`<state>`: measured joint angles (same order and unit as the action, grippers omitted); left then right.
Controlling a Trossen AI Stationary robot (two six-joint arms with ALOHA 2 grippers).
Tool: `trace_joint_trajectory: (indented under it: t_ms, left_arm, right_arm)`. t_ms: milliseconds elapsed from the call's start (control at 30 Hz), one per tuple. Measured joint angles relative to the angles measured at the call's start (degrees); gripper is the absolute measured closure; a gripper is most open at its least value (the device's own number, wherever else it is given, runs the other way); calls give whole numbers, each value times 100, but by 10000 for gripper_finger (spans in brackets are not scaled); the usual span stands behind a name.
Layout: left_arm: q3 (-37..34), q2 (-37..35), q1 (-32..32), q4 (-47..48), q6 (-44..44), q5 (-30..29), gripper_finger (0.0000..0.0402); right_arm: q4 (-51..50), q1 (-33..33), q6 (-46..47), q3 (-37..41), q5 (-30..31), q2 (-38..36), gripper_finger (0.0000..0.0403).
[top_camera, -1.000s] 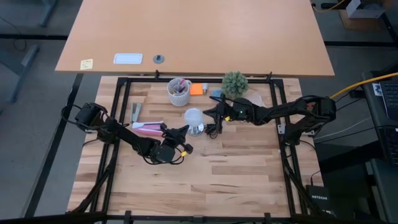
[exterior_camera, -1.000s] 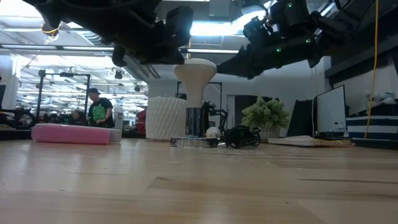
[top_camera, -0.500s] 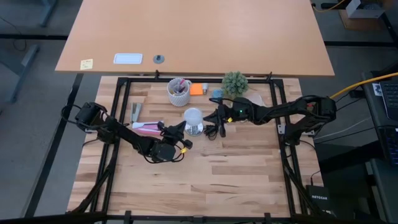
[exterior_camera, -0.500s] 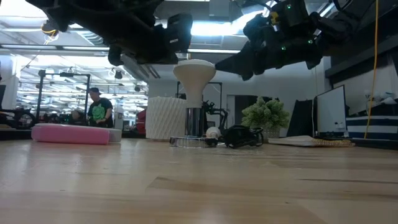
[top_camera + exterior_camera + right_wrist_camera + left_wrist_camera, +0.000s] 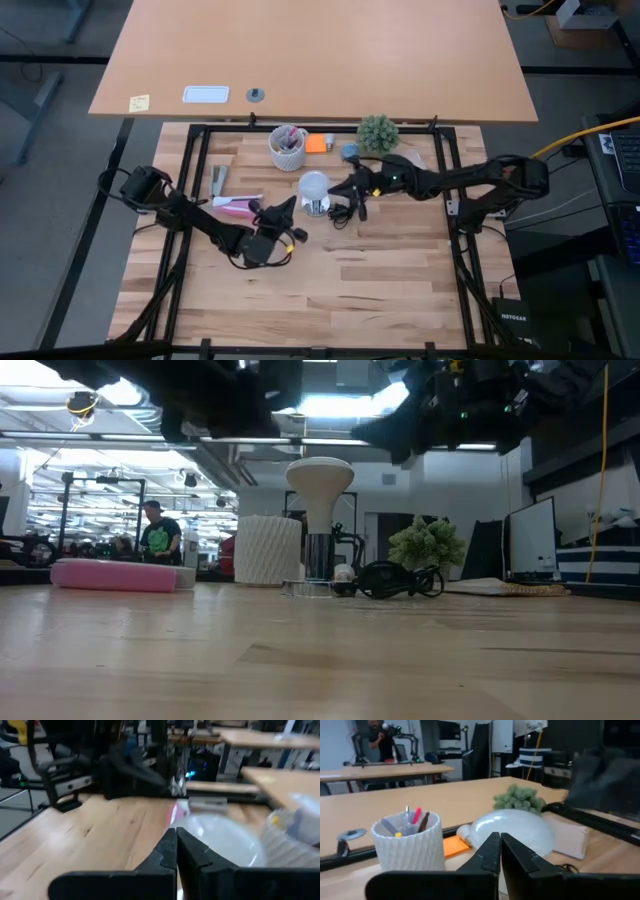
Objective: Screw lightbulb
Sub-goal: Insert the white light bulb into the silver lamp
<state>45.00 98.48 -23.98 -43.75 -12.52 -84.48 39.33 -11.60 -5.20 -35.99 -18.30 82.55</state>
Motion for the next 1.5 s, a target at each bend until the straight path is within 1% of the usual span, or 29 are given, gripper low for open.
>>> trace_joint_trajectory:
  t_ms: [67, 133, 200, 267, 333, 433, 500, 600, 700, 1033, 1267, 1500]
  left_arm:
    - [-1, 0, -124, -226, 274, -1, 396]
    - [-1, 0, -233, -292, 354, 10, 396]
    - [-1, 0, -320, -340, 346, 132, 396]
    - [-1, 0, -367, -342, 249, 444, 396]
    - [-1, 0, -337, -320, 186, 946, 396]
    - [-1, 0, -174, -214, 52, 1654, 396]
    - [-1, 0, -32, -21, -154, 1878, 396]
    - [-1, 3, 161, 250, -507, 1902, 396]
    - [-1, 4, 305, 460, -776, 1914, 396]
    - [-1, 4, 507, 1029, -1247, 1915, 396]
    - [-1, 4, 594, 1076, -1256, 1857, 396]
    - [-1, 4, 647, 1205, -1286, 1719, 396]
  right_arm:
    - [-18, 0, -173, 0, 243, -217, 400]
    - [-17, 0, -417, 0, 736, -409, 400]
    - [27, -2, -589, 0, 1362, -499, 400]
    - [109, -7, -741, 0, 1936, -494, 400]
    - [152, -55, -952, 0, 2183, -416, 400]
    - [127, -180, -1011, 0, 2065, -197, 400]
    - [124, -255, -994, 0, 2017, -40, 400]
    - [124, -315, -846, 1, 1990, 159, 400]
    - [123, -310, -812, 2, 1756, 289, 400]
    - [102, -302, -555, 4, 1163, 360, 400]
    - [-256, -306, -510, 4, 969, 355, 400]
    - [-400, -308, -358, 4, 556, 358, 400]
